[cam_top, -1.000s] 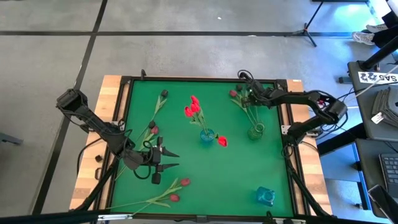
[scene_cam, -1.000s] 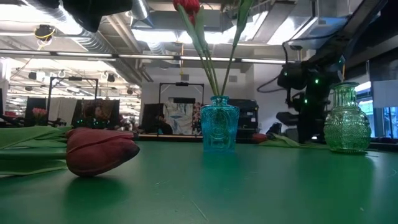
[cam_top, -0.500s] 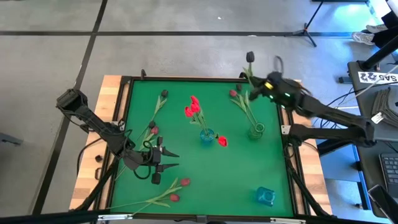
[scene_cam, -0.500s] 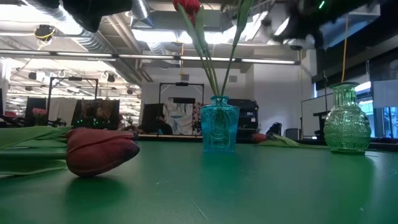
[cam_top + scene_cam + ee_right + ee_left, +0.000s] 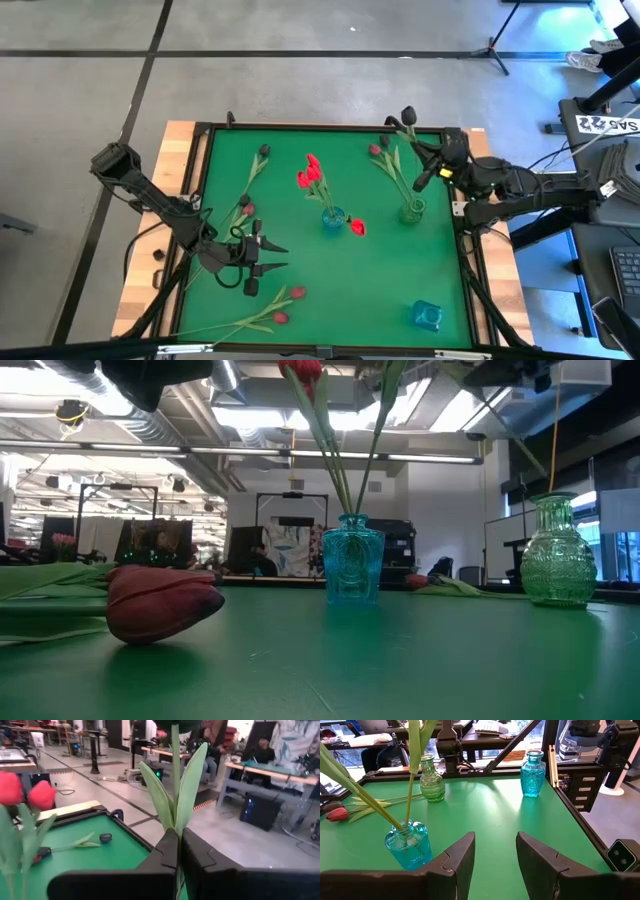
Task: Sort flowers into vase by color
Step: Put the black flower in the green vase
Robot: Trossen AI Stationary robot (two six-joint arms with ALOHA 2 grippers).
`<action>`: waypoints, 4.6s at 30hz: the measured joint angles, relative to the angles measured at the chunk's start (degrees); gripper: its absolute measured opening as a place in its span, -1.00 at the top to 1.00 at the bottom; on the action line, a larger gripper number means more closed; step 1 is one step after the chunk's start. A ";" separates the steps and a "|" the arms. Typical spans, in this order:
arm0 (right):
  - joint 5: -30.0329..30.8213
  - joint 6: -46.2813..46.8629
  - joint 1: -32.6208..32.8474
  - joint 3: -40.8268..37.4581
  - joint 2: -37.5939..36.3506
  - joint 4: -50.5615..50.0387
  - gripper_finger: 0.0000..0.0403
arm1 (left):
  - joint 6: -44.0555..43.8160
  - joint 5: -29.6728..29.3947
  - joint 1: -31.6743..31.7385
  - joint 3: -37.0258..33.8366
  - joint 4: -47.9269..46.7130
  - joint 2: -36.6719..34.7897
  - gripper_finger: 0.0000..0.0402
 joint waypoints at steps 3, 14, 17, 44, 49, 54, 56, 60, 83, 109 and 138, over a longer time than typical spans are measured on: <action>2.14 -0.53 1.80 0.00 0.05 -0.32 0.98 | 0.00 0.00 0.00 0.00 0.00 0.00 0.30; 9.20 -1.66 2.86 -4.06 0.15 0.00 0.98 | -0.02 -0.02 0.01 0.00 0.01 0.00 0.30; 9.23 -1.37 2.86 -6.77 0.15 1.73 0.98 | -0.02 -0.02 0.02 0.00 0.02 0.00 0.30; -2.00 9.02 2.83 1.03 0.83 -17.80 0.33 | -0.02 -0.01 0.00 0.00 0.02 0.00 0.30; -3.72 13.11 2.83 4.28 0.82 -25.79 0.24 | -0.19 0.00 0.02 -0.02 1.57 0.00 0.30; -5.28 18.66 2.83 4.61 0.76 -27.53 0.17 | -0.20 0.00 0.02 -0.02 3.09 -0.04 0.30; -4.88 19.26 2.83 4.61 0.44 -25.78 0.16 | -0.18 0.00 0.02 -0.02 3.10 -0.04 0.30; -6.01 17.92 2.83 5.28 0.39 -20.37 0.15 | -0.22 0.00 0.13 -0.02 3.06 -0.04 0.30; -39.17 25.28 -57.02 28.95 29.29 -36.31 0.31 | -7.18 -1.75 0.00 -0.02 3.79 -1.51 0.30; -46.69 24.28 -58.15 23.06 60.83 -32.25 0.03 | -5.02 -4.13 -0.27 -0.02 -3.45 -1.51 0.30; -47.40 30.84 -53.75 7.90 57.27 -19.92 0.16 | -7.89 -3.30 -2.09 -0.02 -3.43 -1.46 0.30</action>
